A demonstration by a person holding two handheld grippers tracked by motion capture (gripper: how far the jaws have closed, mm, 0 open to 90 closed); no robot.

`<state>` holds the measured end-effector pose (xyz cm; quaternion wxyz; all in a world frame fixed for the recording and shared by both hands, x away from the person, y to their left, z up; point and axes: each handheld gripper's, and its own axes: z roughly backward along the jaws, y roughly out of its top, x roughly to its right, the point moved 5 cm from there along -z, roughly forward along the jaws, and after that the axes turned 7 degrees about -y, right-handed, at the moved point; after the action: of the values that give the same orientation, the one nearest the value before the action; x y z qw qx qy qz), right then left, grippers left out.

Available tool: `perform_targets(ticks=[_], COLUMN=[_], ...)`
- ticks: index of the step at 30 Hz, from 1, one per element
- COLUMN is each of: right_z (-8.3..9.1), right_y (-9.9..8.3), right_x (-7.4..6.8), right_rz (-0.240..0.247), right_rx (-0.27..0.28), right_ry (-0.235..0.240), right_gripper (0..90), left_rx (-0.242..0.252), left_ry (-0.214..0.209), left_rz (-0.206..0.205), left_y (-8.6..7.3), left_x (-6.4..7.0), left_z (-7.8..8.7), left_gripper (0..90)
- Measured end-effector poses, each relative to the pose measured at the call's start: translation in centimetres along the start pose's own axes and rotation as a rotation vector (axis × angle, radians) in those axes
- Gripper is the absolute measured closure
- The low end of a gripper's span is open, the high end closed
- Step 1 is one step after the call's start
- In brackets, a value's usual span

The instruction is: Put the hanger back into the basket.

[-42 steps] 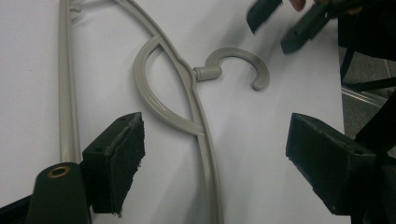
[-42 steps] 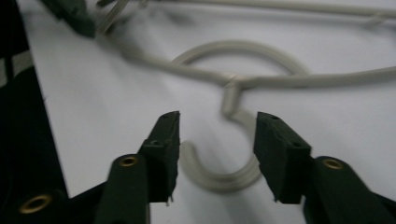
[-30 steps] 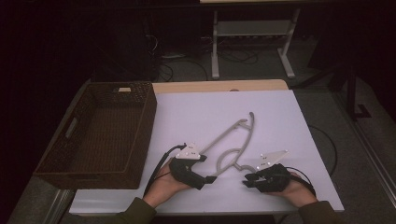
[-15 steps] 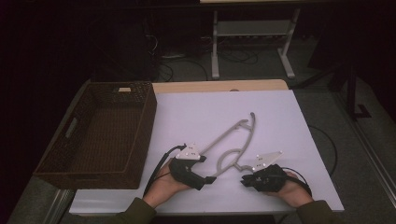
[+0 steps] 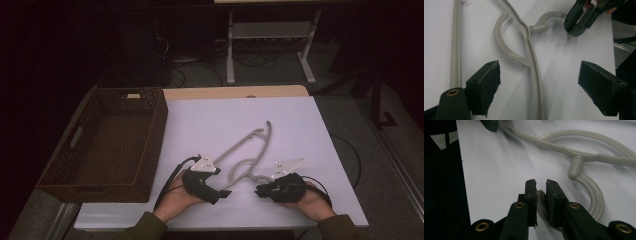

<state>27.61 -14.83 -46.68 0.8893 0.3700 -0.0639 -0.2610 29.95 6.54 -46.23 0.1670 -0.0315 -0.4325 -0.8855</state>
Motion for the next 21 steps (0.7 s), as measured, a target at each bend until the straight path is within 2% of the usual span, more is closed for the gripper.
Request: perform_targets(ticks=[2,3,6,7,8,10,12,15,18,21], right_z=[0.1,0.2,0.3,0.4,0.5,0.5,0.6,0.8,0.9,1.0], right_y=[0.1,0.2,0.3,0.4,0.5,0.5,0.7,0.9,1.2,1.4], right_x=[0.0,-0.2,-0.1,-0.2,-0.2,-0.1,-0.2,-0.4,-0.5,-0.6], right_rz=[0.017,0.006,0.004,0.006,0.006,0.020,0.017,0.020,0.025,0.029], right_rx=[0.003,0.001,0.008,0.014,0.016,0.014,0.018,0.030,0.041,0.048], right_ry=[-0.004,0.003,0.004,0.006,0.005,-0.002,0.004,0.006,0.006,0.008], right_gripper=[79.2,79.3,79.3,79.2,79.2,79.2,79.2,79.2,79.2,79.2], left_rx=[-0.034,-0.064,-0.083,-0.126,-0.139,-0.149,-0.177,-0.181,-0.213,-0.218], left_ry=[0.007,0.004,0.004,0.009,0.007,-0.001,-0.005,-0.011,-0.005,-0.001], left_rz=[-0.014,0.009,0.018,0.021,0.021,0.027,0.016,0.018,0.023,0.023], left_y=[0.0,-0.1,-0.1,-0.2,-0.2,-0.2,0.1,0.2,0.2,0.2], left_x=[-0.2,-0.4,-0.5,-0.6,-0.6,-0.6,-0.5,-0.3,-0.4,-0.5], left_z=[-0.4,-1.0,-1.3,-1.5,-1.6,-1.7,-1.8,-2.0,-2.2,-2.1], left_gripper=[20.8,24.3,28.6,34.2,35.1,37.1,43.8,52.1,57.1,63.9])
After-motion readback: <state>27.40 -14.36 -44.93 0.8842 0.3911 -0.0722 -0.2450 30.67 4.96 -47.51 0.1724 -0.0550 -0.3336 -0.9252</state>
